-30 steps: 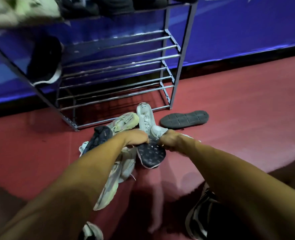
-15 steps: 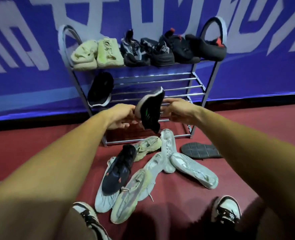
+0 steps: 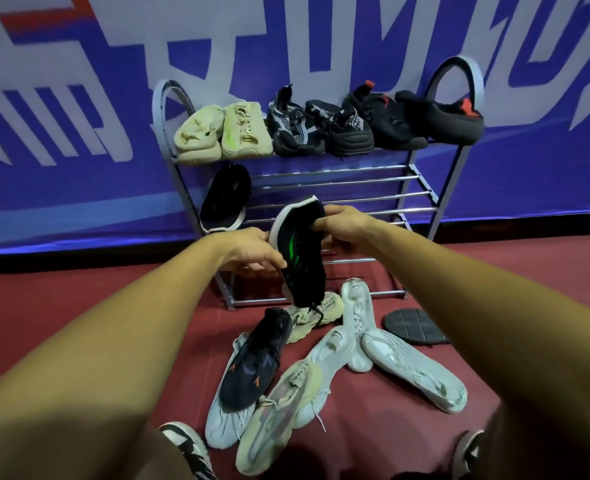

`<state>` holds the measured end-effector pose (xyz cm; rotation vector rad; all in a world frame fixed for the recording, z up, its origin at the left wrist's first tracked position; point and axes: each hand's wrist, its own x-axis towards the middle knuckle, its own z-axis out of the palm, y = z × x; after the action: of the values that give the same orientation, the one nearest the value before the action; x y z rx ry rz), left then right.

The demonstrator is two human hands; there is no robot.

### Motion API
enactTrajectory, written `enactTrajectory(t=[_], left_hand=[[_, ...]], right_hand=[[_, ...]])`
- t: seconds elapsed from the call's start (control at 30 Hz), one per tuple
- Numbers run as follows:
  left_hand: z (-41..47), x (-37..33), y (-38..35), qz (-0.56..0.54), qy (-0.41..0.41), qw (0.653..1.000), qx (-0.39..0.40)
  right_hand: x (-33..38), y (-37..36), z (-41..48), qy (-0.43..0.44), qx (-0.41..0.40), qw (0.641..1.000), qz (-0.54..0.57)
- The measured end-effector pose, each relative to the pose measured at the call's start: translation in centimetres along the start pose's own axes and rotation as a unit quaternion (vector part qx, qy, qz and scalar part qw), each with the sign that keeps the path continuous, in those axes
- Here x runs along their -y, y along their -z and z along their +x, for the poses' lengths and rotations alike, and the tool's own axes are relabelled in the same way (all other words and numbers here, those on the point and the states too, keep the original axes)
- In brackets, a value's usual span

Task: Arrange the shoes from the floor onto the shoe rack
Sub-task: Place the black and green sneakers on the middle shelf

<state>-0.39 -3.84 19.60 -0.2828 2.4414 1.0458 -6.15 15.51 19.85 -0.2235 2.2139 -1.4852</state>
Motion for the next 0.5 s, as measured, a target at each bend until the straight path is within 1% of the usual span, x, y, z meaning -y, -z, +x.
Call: enactTrajectory(t=[0.07,0.13,0.2,0.33,0.4,0.5], left_hand=[[-0.4,-0.1,0.6,0.048,0.002,0.999,0.025],[-0.6,0.0,0.9,0.041,0.005,0.998,0.056],[-0.8,0.1,0.9,-0.001,0.022,0.998,0.058],[-0.6,0.1,0.6,-0.130,0.059,0.990,0.012],[-0.4,0.3,0.6,-0.168,0.070,0.983,0.013],[-0.2,0.8,0.5,-0.196,0.071,0.978,0.019]], right_hand=[[0.1,-0.3,0.3,0.025,0.011,0.999,-0.015],[0.1,-0.5,0.6,0.053,0.046,0.997,-0.024],[0.1,-0.7,0.9,0.073,0.065,0.994,-0.042],[0.6,-1.2,0.7,0.116,0.075,0.990,-0.036],[0.8,-1.6,0.7,0.115,0.084,0.989,-0.029],[0.6,-1.9,1.0,0.116,0.084,0.989,-0.031]])
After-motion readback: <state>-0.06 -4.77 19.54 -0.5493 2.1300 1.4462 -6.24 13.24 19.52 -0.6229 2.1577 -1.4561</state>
